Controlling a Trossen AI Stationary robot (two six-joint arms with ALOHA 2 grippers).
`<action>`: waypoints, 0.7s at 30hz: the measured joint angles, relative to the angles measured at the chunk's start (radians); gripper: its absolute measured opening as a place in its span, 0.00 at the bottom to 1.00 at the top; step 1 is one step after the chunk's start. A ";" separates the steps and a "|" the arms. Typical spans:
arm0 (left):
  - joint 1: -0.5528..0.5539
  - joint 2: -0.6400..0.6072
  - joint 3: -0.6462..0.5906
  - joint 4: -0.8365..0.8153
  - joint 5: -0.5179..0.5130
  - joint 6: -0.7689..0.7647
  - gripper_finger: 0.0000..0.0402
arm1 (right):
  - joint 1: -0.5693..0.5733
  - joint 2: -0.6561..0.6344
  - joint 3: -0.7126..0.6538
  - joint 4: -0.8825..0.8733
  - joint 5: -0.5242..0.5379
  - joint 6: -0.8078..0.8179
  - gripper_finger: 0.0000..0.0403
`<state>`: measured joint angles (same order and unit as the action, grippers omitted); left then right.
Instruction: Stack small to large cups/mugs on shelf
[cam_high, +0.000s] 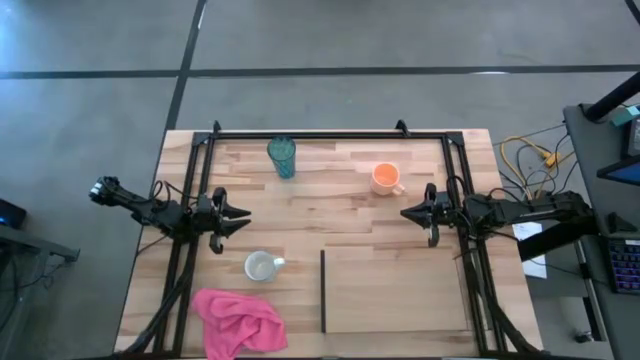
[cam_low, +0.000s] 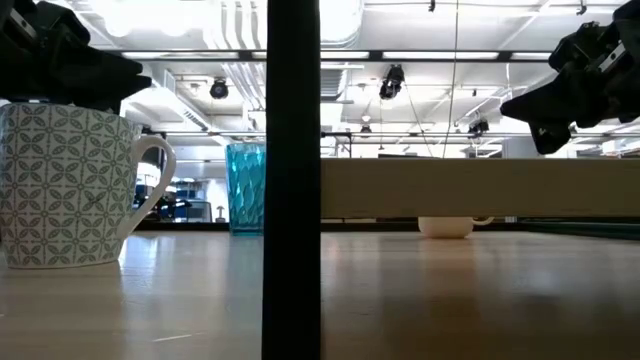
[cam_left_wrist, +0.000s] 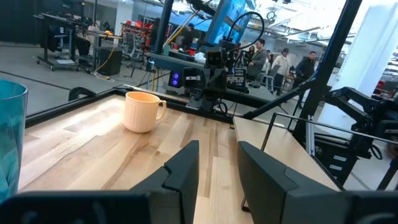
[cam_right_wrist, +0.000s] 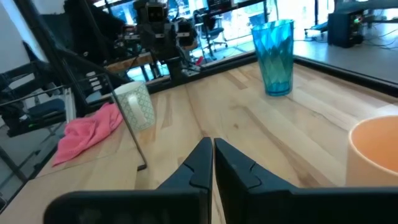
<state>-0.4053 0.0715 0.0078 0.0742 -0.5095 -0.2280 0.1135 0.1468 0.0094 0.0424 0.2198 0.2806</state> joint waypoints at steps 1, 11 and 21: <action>0.000 0.000 0.000 0.000 0.000 0.000 0.24 | -0.001 0.002 0.000 0.005 0.016 0.003 0.02; 0.000 0.000 0.000 0.000 0.000 0.030 0.24 | -0.001 0.012 0.000 0.006 0.027 0.213 0.02; 0.000 0.000 0.000 0.072 -0.049 0.109 0.24 | 0.002 0.018 0.000 0.161 0.174 0.407 0.02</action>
<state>-0.4050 0.0711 0.0078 0.1459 -0.5589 -0.1192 0.1154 0.1648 0.0090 0.2034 0.3941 0.6877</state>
